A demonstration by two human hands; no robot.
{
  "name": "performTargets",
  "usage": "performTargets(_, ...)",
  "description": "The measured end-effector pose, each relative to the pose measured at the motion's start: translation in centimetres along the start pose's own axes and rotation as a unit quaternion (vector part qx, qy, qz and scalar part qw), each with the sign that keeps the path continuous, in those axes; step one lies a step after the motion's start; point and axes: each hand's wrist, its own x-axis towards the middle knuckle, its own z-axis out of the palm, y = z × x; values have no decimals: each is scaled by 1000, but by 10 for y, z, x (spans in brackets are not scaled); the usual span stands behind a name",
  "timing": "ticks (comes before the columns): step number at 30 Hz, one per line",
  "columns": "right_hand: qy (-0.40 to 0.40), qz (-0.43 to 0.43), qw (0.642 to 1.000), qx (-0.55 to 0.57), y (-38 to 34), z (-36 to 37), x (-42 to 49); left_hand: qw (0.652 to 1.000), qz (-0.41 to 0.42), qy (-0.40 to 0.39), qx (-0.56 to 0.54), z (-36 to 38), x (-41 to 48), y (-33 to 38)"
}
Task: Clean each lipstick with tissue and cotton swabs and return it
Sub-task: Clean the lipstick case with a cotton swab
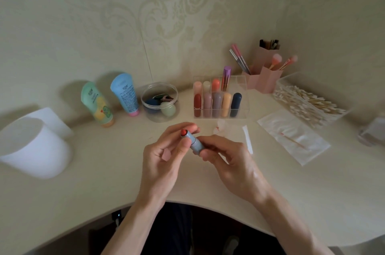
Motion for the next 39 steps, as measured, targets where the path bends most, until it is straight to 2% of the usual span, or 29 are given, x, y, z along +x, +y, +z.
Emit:
performTargets(3, -8, -6, 1000, -4, 1, 2, 0, 1000, 5, 19, 6, 0, -1, -3)
performTargets(7, 38, -19, 999, 8, 0, 3, -1, 999, 12, 45, 4, -1, -2, -6)
performTargets(14, 51, -31, 998, 8, 0, 3, -2, 999, -8, 48, -15, -1, -3, -5)
performTargets(18, 73, -24, 997, -1, -1, 1, -3, 999, 18, 35, 13, -5, -3, -2)
performTargets(21, 148, -25, 988, -37, -2, -7, -3, 990, 71, 66, 101, -21, 3, 3)
performTargets(24, 194, -18, 977, -89, 1, -12, -1, 939, 127, 77, 311, -42, 23, -2)
performTargets(28, 189, -9, 975, -119, 2, -9, -2, 887, 90, 7, 454, -46, 44, -21)
performTargets(32, 167, 1, 975, -145, 4, -8, -3, 869, 46, -20, 493, -39, 51, -30)
performTargets(33, 163, 3, 975, -152, 5, -8, -3, 874, 39, -15, 483, -37, 51, -30)
performTargets(34, 160, 5, 974, -160, 7, -8, -3, 895, 25, -8, 445, -36, 51, -30)
performTargets(36, 160, 8, 971, -175, 9, -8, -4, 957, -37, -8, 288, -33, 49, -24)
performTargets(37, 161, 10, 970, -181, 9, -8, -5, 975, -63, -17, 211, -31, 46, -20)
performTargets(39, 164, 7, 968, -188, 10, -8, -4, 986, -75, -34, 144, -32, 42, -15)
